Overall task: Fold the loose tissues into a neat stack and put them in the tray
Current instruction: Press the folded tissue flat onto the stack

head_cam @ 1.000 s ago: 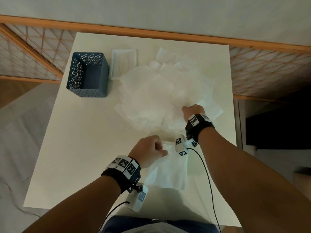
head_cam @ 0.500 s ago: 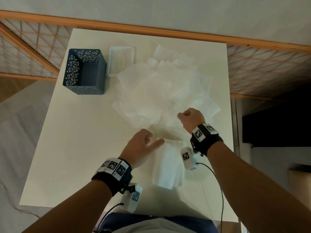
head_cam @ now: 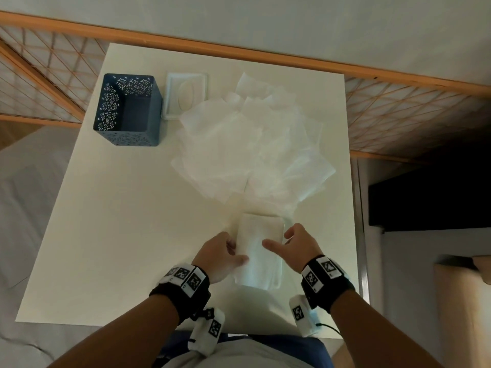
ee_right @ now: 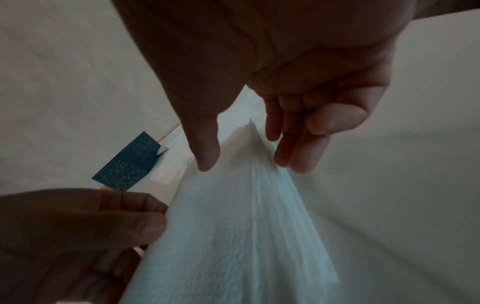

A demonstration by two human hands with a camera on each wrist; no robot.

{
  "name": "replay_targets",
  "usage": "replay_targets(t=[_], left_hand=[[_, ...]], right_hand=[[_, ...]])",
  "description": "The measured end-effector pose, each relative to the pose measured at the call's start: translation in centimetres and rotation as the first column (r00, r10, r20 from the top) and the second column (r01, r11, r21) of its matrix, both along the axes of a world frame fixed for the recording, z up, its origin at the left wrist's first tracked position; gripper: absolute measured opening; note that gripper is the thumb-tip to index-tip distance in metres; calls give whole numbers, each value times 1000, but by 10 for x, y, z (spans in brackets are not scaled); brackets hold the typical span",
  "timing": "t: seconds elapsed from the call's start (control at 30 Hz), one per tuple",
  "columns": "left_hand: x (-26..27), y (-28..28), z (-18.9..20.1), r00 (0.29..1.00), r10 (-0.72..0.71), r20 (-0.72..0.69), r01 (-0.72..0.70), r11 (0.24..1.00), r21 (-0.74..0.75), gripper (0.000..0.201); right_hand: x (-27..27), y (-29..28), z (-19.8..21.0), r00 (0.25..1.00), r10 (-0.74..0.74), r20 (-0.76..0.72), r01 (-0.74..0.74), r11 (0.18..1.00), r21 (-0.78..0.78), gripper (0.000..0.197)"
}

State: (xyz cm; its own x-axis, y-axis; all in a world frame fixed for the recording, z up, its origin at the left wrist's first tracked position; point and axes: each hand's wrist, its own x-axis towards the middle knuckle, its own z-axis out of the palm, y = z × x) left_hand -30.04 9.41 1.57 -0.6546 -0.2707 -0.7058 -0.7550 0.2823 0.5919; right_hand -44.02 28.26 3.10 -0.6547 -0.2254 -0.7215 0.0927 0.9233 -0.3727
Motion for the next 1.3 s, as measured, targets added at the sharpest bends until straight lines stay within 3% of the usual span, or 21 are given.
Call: replay_targets(t=[0.3,0.57,0.73,0.83,0.97,1.1,1.3], left_hand=[[-15,14,9,991,-98,97,106,991,-84,41],[-23,18,8,989,-129,71,131,991,-18,27],[-23,7,8,987,-129,101,134,990,-50,39],[-22,-7,9,994,-68,90,77,991,-112,53],[-28,-25,17,1000,-9,-2,8,982,-188,52],[-44,-45,29,997,53,-54,-63,977,-204,28],[-72,-73,38,994,65,-91,-85,969,-234,22]], right_hand=[[12,-8,-6,998,-18,-55,17,1000,-10,44],[6,-10,-6,998,24,-58,-23,1000,20,43],[-28,-16,12,971,54,-231,-57,998,-4,48],[-57,-37,21,955,62,-289,-84,995,-62,35],[-95,-80,21,947,105,-305,-138,987,-86,21],[-125,-119,13,959,98,-265,-129,986,-104,38],[-142,-151,-6,983,44,-180,-61,994,-88,44]])
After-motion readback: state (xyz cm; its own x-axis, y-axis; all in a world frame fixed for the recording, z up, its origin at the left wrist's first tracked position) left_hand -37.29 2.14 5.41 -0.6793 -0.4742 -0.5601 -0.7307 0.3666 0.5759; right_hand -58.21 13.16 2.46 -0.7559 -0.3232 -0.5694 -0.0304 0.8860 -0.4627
